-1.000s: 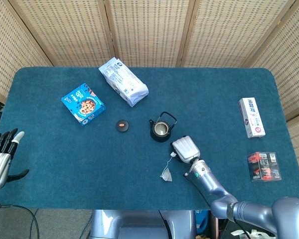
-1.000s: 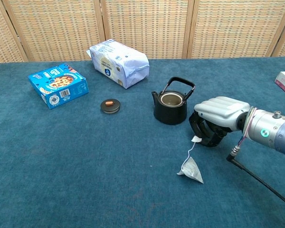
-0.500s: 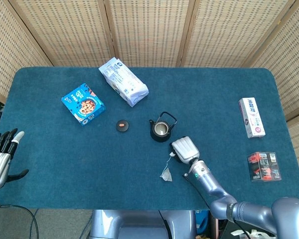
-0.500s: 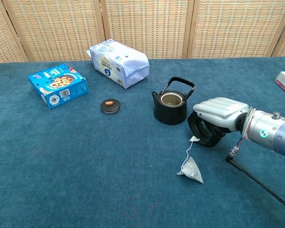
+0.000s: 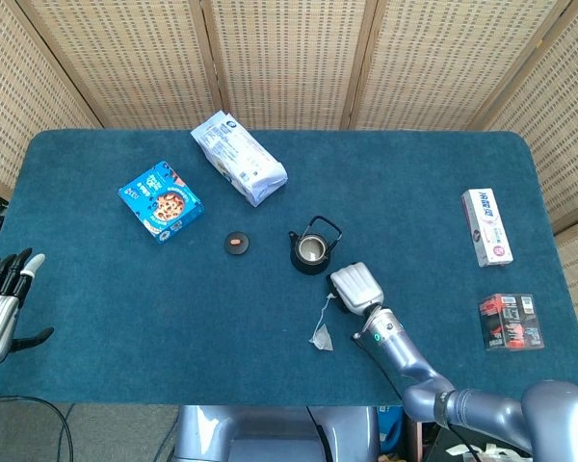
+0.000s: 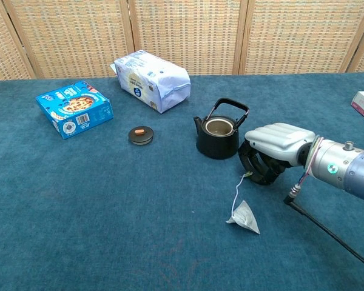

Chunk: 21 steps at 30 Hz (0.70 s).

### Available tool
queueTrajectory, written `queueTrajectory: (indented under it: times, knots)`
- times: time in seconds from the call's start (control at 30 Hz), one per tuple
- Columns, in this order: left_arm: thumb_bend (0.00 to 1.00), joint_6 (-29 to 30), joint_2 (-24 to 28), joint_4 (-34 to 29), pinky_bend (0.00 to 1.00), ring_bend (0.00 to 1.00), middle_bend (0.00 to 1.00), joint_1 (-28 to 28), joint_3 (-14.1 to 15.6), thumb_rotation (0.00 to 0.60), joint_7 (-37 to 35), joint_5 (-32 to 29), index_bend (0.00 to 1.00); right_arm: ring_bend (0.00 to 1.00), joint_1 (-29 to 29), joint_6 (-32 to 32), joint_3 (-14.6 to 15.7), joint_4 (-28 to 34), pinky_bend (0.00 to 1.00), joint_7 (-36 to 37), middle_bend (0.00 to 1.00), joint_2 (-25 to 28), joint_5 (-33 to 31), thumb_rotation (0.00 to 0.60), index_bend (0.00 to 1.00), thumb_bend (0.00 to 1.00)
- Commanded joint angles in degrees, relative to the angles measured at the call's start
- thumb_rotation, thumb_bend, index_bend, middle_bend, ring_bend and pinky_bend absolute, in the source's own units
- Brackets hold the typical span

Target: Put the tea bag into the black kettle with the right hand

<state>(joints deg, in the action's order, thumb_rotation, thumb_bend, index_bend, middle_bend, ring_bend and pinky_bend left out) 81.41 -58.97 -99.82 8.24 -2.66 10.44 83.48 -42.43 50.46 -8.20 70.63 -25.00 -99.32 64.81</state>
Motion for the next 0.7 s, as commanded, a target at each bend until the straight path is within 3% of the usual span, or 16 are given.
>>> queueTrajectory:
  times: [0.03, 0.4, 0.7]
  knots:
    - [0.07, 0.00, -0.04, 0.10, 0.00, 0.00, 0.00, -0.01, 0.03, 0.600, -0.05, 0.04, 0.00, 0.66, 0.05, 0.07, 0.02, 0.02, 0.53, 0.08, 0.74, 0.00, 0.02, 0.600, 0.64, 0.66]
    - [0.07, 0.07, -0.05, 0.16, 0.00, 0.00, 0.00, 0.04, -0.04, 0.600, -0.18, 0.05, 0.00, 0.67, 0.54, 0.71, -0.26, 0.60, 0.54, 1.46, 0.75, 0.44, -0.03, 0.600, 0.68, 0.71]
    - [0.07, -0.31, -0.17, 0.14, 0.00, 0.00, 0.00, 0.32, -0.12, 0.600, 0.08, -0.10, 0.00, 0.68, 2.02, 4.10, -0.96, 4.99, 0.55, 4.32, 0.75, 4.36, 2.39, 0.600, 0.68, 0.71]
